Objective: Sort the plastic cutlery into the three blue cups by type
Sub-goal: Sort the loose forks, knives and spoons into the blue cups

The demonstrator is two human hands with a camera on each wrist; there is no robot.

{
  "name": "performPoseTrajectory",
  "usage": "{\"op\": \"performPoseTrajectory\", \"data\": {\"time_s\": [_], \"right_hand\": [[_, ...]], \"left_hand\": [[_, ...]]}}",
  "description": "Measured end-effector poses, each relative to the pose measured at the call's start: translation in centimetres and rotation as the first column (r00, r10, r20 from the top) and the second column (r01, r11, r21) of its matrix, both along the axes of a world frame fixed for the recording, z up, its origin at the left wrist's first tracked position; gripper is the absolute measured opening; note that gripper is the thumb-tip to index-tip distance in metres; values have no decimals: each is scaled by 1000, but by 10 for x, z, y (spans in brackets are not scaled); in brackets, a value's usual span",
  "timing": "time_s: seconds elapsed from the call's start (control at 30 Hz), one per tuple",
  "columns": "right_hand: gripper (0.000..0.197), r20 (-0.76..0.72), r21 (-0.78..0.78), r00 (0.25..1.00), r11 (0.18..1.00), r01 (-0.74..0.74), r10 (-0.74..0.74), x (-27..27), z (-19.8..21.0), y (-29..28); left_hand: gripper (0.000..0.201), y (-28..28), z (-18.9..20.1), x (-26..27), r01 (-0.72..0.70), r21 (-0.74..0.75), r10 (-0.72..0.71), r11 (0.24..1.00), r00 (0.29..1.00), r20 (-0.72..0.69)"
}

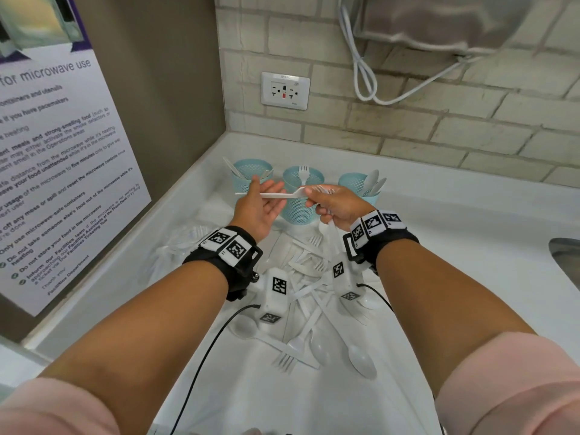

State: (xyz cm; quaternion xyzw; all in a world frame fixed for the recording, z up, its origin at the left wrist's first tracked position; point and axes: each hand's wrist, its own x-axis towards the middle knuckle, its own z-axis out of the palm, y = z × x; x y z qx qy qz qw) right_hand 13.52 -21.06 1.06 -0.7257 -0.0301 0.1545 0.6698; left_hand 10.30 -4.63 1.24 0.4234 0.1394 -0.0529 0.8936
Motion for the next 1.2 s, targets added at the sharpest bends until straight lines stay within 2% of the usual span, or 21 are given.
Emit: {"op": "performPoseTrajectory", "data": {"time_s": [0.07, 0.17, 0.27, 0.33, 0.4, 0.5, 0.73, 0.8, 0.9, 1.03, 1.2], "right_hand": [[10, 11, 11, 996, 996, 88, -88, 3, -2, -8], [14, 39, 25, 980, 980, 196, -197, 4, -3, -11], [20, 56, 97, 961, 959, 266, -272, 8, -1, -7], [22, 60, 154, 951, 944, 291, -302, 12, 1, -3], [23, 81, 199, 946, 935, 293, -313, 13, 3, 0], [30, 118, 204, 953, 946, 250, -278, 14, 6, 7], [18, 31, 462, 977, 870, 174, -212, 12, 13, 20], [15, 46, 500, 974, 849, 171, -224, 11, 14, 24], [12, 81, 536, 963, 825, 176, -258, 12, 15, 27], [10, 130, 484, 944, 850, 205, -302, 11, 18, 28], [15, 133, 165, 956, 957, 240, -263, 11, 15, 20]], "left_hand": [[32, 6, -2, 2, -39, 1, 39, 999, 999, -17], [24, 8, -6, 1, -18, 77, 19, 997, 1000, -19], [20, 3, -10, 1, 66, 119, -63, 991, 998, -30], [27, -2, -11, 1, 138, 143, -132, 980, 990, -51], [39, -6, -12, -1, 189, 184, -179, 965, 981, -68], [47, -12, -13, -4, 236, 228, -223, 945, 971, -82], [42, -19, -18, -8, 254, 297, -220, 920, 965, -145], [46, -20, -19, -9, 296, 261, -261, 919, 952, -158], [44, -21, -20, -11, 334, 125, -311, 934, 934, -175], [42, -19, -19, -12, 334, 87, -310, 939, 926, -215], [37, -16, -21, -7, 291, 160, -251, 943, 940, -231]]}}
